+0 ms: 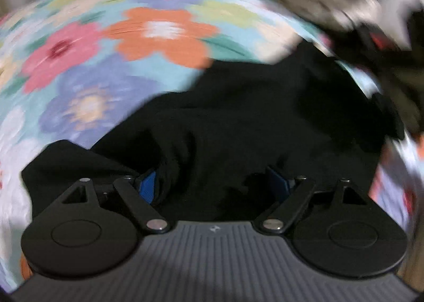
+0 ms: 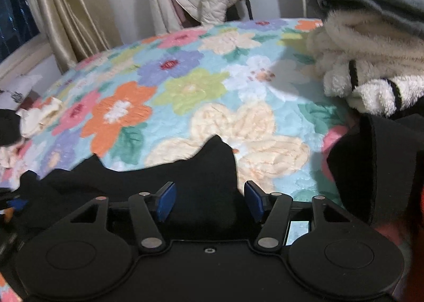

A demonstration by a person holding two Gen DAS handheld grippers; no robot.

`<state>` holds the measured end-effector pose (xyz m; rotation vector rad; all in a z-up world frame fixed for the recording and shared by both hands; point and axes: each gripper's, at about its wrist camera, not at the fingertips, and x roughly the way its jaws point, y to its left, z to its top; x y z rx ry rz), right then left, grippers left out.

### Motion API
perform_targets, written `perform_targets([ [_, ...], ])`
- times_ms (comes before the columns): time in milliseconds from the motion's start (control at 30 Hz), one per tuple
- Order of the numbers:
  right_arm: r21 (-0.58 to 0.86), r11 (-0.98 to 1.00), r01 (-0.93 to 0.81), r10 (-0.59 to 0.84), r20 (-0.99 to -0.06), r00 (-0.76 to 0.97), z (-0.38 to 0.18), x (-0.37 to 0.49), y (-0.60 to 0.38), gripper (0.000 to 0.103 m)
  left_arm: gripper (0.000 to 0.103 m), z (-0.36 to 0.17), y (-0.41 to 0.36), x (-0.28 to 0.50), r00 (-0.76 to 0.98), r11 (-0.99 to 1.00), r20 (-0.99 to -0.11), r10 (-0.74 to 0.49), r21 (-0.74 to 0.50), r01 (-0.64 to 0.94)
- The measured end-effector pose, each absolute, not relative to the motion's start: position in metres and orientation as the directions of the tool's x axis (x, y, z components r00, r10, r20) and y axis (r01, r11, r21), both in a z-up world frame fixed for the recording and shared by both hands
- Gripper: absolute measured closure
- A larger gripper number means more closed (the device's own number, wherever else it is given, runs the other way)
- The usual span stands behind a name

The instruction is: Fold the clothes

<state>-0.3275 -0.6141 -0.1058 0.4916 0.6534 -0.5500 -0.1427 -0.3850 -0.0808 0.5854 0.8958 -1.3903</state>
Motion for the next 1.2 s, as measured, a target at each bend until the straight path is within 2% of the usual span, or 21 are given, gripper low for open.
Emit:
perform_targets([
  [167, 0.189, 0.793, 0.579, -0.312, -0.69, 0.653, -0.116, -0.312, -0.613, 0.041, 0.022, -0.057, -0.381, -0.138, -0.151, 0.092, -0.764, -0.627, -0.266, 0.96],
  [233, 0.115, 0.836, 0.537, -0.319, -0.694, 0.645, -0.117, -0.302, -0.608, 0.043, 0.02, -0.043, -0.374, -0.122, -0.148, 0.119, -0.72, -0.678, -0.306, 0.945],
  [267, 0.095, 0.851, 0.517, -0.315, -0.695, 0.646, -0.117, -0.297, -0.606, 0.05, 0.02, -0.037, -0.37, -0.111, -0.137, 0.144, -0.695, -0.706, -0.331, 0.933],
  [300, 0.083, 0.862, 0.499, -0.308, -0.696, 0.648, -0.117, -0.294, -0.605, 0.062, 0.019, -0.034, -0.367, -0.098, -0.117, 0.181, -0.67, -0.733, -0.358, 0.916],
  [333, 0.095, 0.866, 0.49, -0.295, -0.695, 0.656, -0.115, -0.293, -0.605, 0.069, 0.019, -0.035, -0.364, -0.085, -0.077, 0.229, -0.652, -0.754, -0.371, 0.9],
  [400, 0.115, 0.873, 0.474, -0.273, -0.691, 0.669, -0.113, -0.293, -0.605, 0.091, 0.018, -0.044, -0.366, -0.066, 0.041, 0.333, -0.656, -0.754, -0.327, 0.884],
  [467, 0.114, 0.872, 0.477, -0.28, -0.683, 0.675, -0.109, -0.295, -0.606, 0.094, 0.018, -0.065, -0.379, -0.055, 0.086, 0.379, -0.703, -0.706, -0.271, 0.885],
  [600, 0.134, 0.853, 0.504, -0.314, -0.639, 0.702, -0.098, -0.305, -0.608, 0.096, 0.018, -0.094, -0.4, -0.058, -0.016, 0.332, -0.724, -0.69, -0.335, 0.882],
  [667, 0.138, 0.847, 0.513, -0.333, -0.615, 0.715, -0.092, -0.31, -0.609, 0.096, 0.019, -0.099, -0.41, -0.069, -0.019, 0.301, -0.73, -0.683, -0.305, 0.903],
  [733, 0.144, 0.842, 0.519, -0.344, -0.597, 0.725, -0.088, -0.313, -0.61, 0.096, 0.048, -0.097, -0.415, -0.084, 0.002, 0.259, -0.74, -0.673, -0.233, 0.937],
  [767, 0.149, 0.842, 0.519, -0.346, -0.59, 0.73, -0.087, -0.314, -0.61, 0.096, 0.081, -0.095, -0.415, -0.088, -0.004, 0.241, -0.738, -0.674, -0.225, 0.944],
  [800, 0.153, 0.841, 0.519, -0.346, -0.585, 0.733, -0.086, -0.315, -0.611, 0.096, 0.098, -0.093, -0.415, -0.092, -0.01, 0.224, -0.737, -0.676, -0.217, 0.95],
  [867, 0.152, 0.84, 0.521, -0.346, -0.59, 0.729, -0.088, -0.314, -0.612, 0.096, 0.098, -0.089, -0.412, -0.088, -0.013, 0.236, -0.714, -0.7, -0.249, 0.939],
  [1067, 0.149, 0.835, 0.53, -0.371, -0.56, 0.741, -0.085, -0.316, -0.612, 0.097, 0.098, -0.049, -0.4, -0.071, 0.176, 0.329, -0.618, -0.766, -0.143, 0.933],
  [1200, 0.175, 0.832, 0.526, -0.374, -0.524, 0.765, -0.078, -0.316, -0.615, 0.099, 0.098, -0.024, -0.394, -0.058, 0.22, 0.351, -0.555, -0.802, -0.14, 0.926],
])
